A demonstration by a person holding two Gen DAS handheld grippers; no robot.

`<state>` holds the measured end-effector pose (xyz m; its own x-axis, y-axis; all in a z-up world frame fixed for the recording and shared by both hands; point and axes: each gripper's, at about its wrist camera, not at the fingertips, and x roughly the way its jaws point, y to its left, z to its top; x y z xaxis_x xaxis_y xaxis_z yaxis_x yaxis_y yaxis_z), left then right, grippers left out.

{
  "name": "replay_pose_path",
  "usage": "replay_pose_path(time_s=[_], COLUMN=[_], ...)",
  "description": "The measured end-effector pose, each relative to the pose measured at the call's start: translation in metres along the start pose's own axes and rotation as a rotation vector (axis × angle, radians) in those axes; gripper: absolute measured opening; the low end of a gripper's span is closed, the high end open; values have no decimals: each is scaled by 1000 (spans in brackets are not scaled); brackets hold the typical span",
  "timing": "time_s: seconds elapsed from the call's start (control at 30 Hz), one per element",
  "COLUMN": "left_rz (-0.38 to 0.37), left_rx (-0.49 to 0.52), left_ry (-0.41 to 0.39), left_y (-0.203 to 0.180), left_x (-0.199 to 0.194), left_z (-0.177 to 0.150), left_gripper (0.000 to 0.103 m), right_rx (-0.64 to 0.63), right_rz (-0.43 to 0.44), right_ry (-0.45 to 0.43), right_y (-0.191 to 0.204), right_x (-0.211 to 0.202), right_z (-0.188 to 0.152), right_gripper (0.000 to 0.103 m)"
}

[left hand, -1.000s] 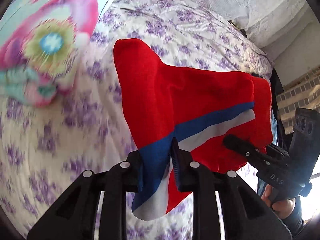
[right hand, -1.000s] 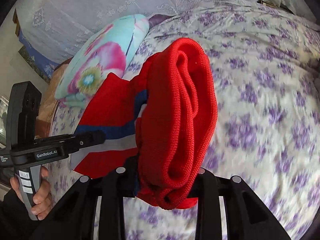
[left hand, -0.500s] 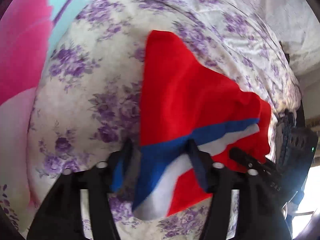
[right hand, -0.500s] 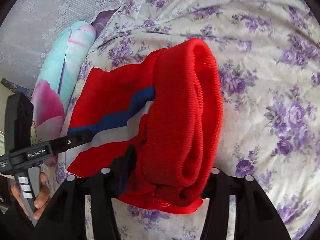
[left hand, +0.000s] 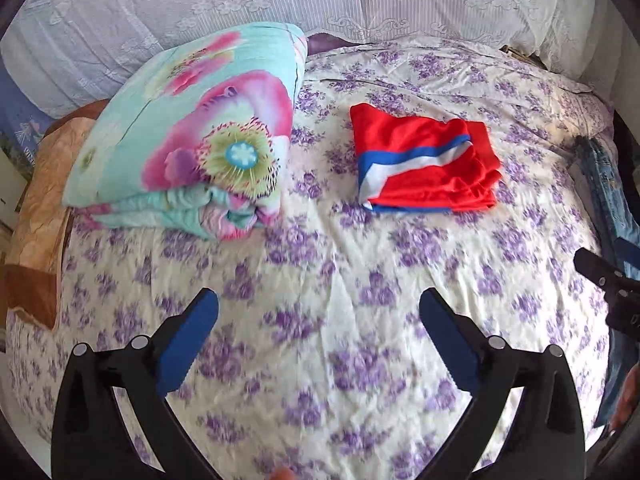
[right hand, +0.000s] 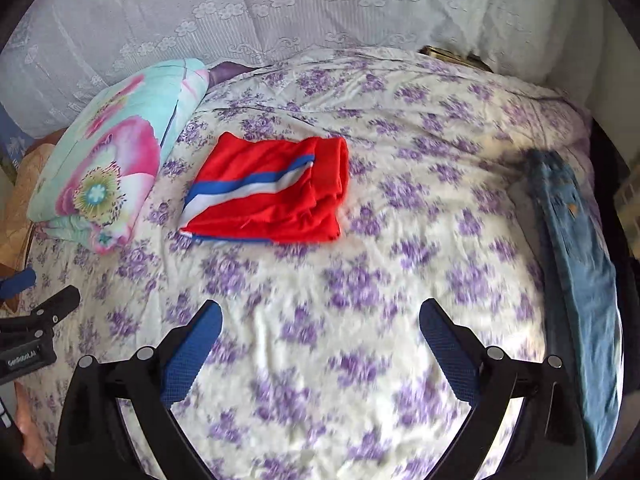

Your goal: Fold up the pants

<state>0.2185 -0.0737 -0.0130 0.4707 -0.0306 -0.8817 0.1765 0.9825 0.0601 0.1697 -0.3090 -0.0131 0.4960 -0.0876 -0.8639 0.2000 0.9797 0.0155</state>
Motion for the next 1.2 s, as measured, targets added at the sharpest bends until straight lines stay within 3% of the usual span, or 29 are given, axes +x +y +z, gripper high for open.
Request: replay_pose_path(time_s=[0.17,0.4,0.67,1.2], left_rz=[-11,-32,-25,-21], left_rx=[12,18,16,14], left_ry=[-50,-77,-118,-125], left_y=[-7,-12,-12,-13], left_x=[-73,-119,-143,-141], left_z=[-63,-98,-104,-98], left_gripper=[98,98,98,98], right_rx=[11,39,43,32], right_rz=[-3,-8,-8,-8], right_ry=[-38,-87,-116,-123], right_y=[16,11,11,15], right_x=[-59,-107,-125,-125], right_z=[-63,-94,-102,-94], right_gripper=[100,100,100,100])
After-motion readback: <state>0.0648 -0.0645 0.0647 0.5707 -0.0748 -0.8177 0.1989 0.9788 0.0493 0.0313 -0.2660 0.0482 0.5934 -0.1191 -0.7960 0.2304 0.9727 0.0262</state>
